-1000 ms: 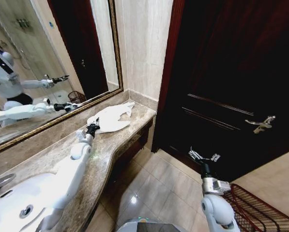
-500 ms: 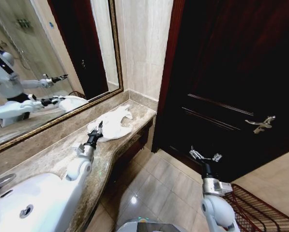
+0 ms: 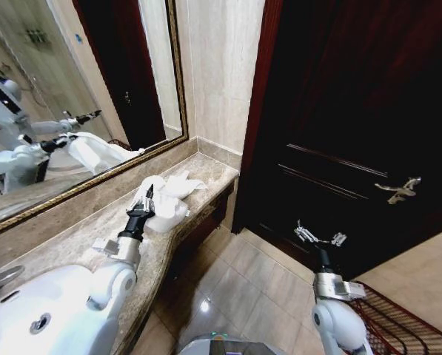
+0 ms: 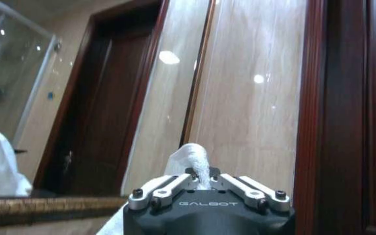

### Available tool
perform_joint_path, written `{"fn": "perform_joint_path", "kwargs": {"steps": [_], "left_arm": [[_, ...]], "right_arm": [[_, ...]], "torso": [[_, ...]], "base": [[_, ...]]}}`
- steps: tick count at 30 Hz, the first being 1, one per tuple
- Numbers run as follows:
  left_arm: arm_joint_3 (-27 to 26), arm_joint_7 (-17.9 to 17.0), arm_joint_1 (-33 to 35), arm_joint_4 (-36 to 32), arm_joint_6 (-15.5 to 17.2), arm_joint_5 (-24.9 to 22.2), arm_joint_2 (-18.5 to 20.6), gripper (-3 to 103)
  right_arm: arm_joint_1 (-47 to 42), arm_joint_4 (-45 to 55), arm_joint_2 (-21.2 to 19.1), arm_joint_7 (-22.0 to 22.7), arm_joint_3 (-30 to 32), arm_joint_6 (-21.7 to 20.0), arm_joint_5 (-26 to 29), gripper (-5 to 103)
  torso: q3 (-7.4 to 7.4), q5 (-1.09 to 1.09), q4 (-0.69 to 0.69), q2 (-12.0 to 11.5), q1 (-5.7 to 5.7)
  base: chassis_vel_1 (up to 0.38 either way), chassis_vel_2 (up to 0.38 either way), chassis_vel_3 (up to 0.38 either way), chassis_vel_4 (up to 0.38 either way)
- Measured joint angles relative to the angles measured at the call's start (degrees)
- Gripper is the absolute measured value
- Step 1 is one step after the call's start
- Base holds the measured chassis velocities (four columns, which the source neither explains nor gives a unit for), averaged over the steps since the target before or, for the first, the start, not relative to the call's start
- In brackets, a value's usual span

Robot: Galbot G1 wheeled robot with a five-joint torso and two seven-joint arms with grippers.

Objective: Discard the used towel into the hamper.

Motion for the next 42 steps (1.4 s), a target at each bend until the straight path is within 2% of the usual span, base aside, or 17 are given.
{"fn": "perform_joint_path", "kwargs": {"steps": [3,9,23,42], "left_arm": [[-0.6,0.7,2.6,-3.9,-1.2,1.4,-0.9,3],[-1.4,1.7,4.8,-6.8,-2.5,3.0,-1.3,3],[-1.6,2.0,5.4,-6.0,-3.9,3.4,-1.5,3],[-1.9,0.8,4.5,-5.8,-2.6,4.3,-1.3,3]], "right_arm": [[0.4,0.4,-0.1,0.0,0.1,0.5,0.5,100],[0.2,0.9,0.1,0.0,0.3,1.2,1.1,100],[-1.6,2.3,0.0,0.0,1.7,1.6,2.8,100],[-2.3,2.0,0.2,-0.1,2.2,2.0,3.4,100]], "torso": [[0.00,0.01,0.00,0.0,0.00],[0.00,0.01,0.00,0.0,0.00],[0.00,0.00,0.00,0.0,0.00],[0.00,0.00,0.00,0.0,0.00]], "base": [[0.000,0.000,0.000,0.000],[0.000,0.000,0.000,0.000],[0.000,0.000,0.000,0.000],[0.000,0.000,0.000,0.000]]}}
